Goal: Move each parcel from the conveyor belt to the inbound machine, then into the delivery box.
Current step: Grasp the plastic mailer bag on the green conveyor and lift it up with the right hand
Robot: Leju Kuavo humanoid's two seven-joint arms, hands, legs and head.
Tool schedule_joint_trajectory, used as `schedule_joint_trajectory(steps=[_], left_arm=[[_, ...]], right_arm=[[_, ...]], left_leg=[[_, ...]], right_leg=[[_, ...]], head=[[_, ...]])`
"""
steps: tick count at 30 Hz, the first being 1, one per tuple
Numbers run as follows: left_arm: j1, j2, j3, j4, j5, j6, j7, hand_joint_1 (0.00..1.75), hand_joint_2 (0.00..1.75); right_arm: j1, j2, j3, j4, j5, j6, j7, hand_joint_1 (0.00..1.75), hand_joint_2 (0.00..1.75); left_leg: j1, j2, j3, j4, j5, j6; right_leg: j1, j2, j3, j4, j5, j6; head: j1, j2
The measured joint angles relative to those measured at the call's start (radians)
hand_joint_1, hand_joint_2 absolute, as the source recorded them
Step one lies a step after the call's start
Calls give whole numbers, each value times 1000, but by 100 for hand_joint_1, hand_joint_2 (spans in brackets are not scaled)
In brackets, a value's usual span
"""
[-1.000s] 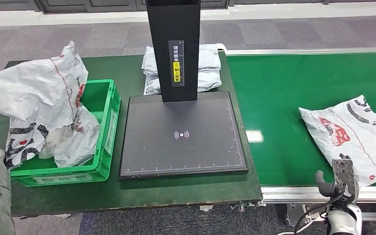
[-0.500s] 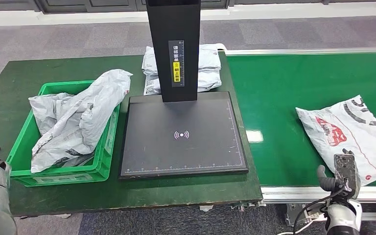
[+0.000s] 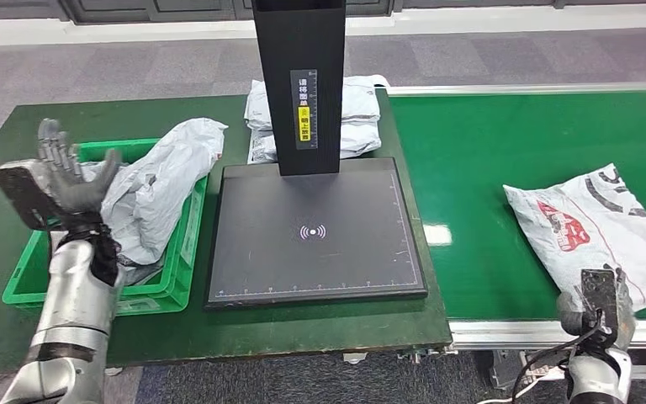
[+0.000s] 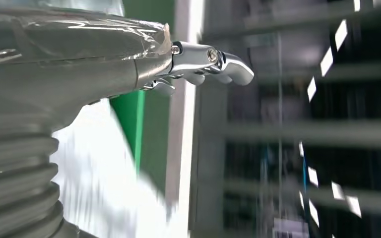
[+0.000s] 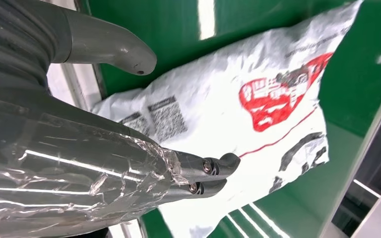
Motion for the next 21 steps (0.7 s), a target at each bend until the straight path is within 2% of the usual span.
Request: schedule_joint_trajectory(steps=[4, 8, 15, 21], left_arm=[[12, -22, -91, -39, 30, 5, 3, 0, 175], [19, -47, -160, -57, 31, -29, 6, 0, 175], [73, -131, -306, -83, -14, 20, -20, 0, 175], [87, -155, -359, -84, -29, 33, -34, 0, 175]], right_arm=[[0, -3, -14, 8, 19, -3, 1, 0, 175], [-13, -11, -17, 30, 70, -35, 34, 0, 175], [-115, -52, -17, 185, 171, -69, 113, 0, 175], [-150, -71, -17, 267, 186, -70, 129, 0, 175]], left_leg=[[0, 1, 0, 0, 0, 0], [1, 1, 0, -1, 0, 0], [-2, 1, -1, 1, 0, 1], [-1, 0, -1, 0, 0, 1]], right_leg=[[0, 2, -1, 0, 0, 0], [1, 1, -1, 0, 0, 0], [-1, 1, 0, 0, 1, 2], [-1, 1, -1, 0, 1, 2]], head=[[0, 0], [0, 0], [0, 0], [0, 0]])
